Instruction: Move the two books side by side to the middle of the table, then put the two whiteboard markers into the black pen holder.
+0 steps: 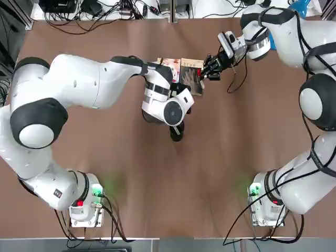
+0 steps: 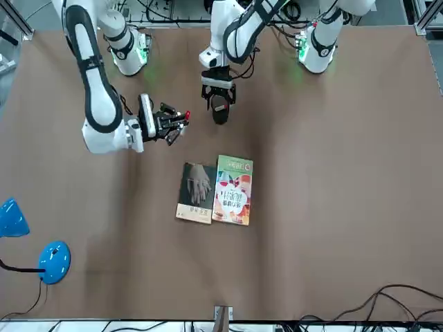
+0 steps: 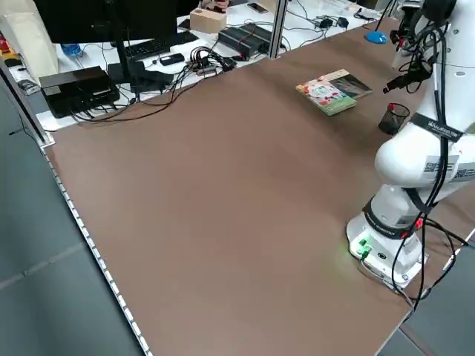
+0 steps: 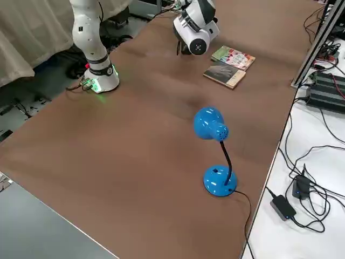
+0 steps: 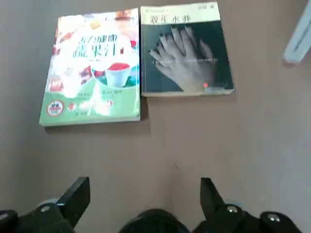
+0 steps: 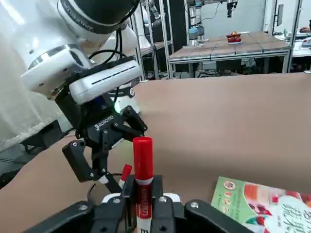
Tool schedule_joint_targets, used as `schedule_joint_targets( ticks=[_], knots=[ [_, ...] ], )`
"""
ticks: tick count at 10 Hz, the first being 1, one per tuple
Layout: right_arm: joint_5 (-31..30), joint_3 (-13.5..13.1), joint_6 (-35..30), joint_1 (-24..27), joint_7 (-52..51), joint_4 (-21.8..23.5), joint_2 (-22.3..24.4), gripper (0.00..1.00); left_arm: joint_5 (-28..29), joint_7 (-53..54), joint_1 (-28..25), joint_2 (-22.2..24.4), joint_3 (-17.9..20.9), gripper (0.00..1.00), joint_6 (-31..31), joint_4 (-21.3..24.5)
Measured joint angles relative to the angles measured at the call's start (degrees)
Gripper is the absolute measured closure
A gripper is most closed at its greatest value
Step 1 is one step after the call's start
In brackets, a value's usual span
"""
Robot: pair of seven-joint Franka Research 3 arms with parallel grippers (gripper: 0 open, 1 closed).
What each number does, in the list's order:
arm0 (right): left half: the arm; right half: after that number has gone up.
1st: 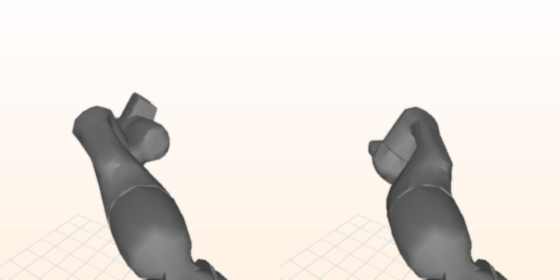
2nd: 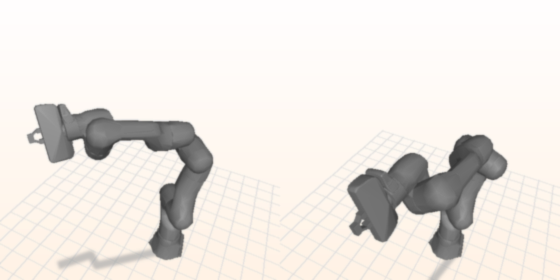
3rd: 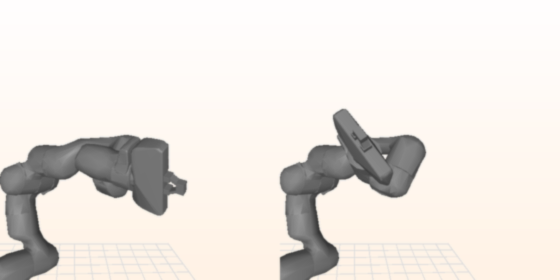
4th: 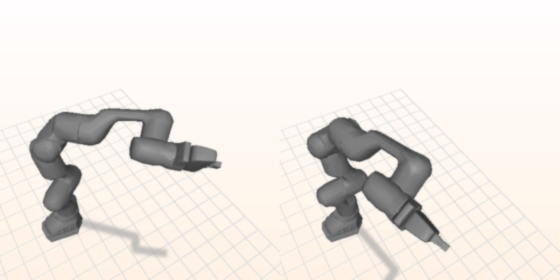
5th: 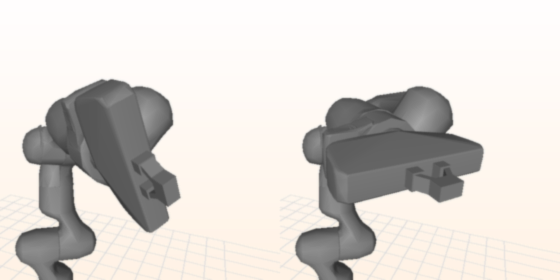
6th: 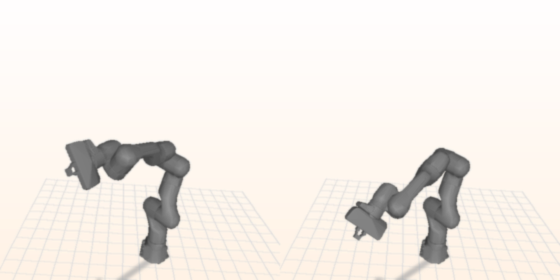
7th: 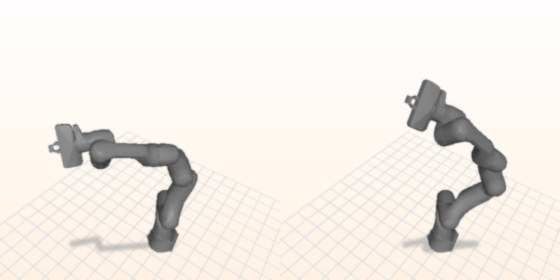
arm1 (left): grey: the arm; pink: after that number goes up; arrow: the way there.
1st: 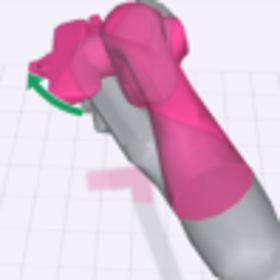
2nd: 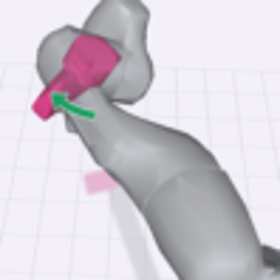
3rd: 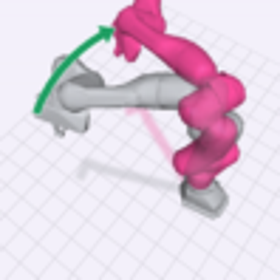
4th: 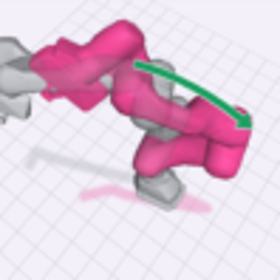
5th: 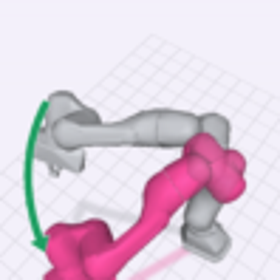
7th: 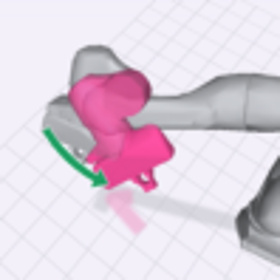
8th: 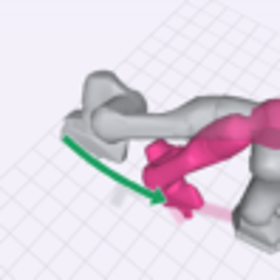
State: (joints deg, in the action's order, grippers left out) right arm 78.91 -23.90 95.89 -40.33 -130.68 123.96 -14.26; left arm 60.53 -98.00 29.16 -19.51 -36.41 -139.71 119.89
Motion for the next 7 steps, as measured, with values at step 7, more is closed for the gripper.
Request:
schedule_joint_targets(
  ticks=[7],
  knots=[
    [8.5, 0.1, -0.2, -9.9, -0.2, 0.1, -3.8, 0.83, -6.8, 22.5, -12.8, 3.5, -0.9, 0.0, 0.1, -0.4]
  ],
)
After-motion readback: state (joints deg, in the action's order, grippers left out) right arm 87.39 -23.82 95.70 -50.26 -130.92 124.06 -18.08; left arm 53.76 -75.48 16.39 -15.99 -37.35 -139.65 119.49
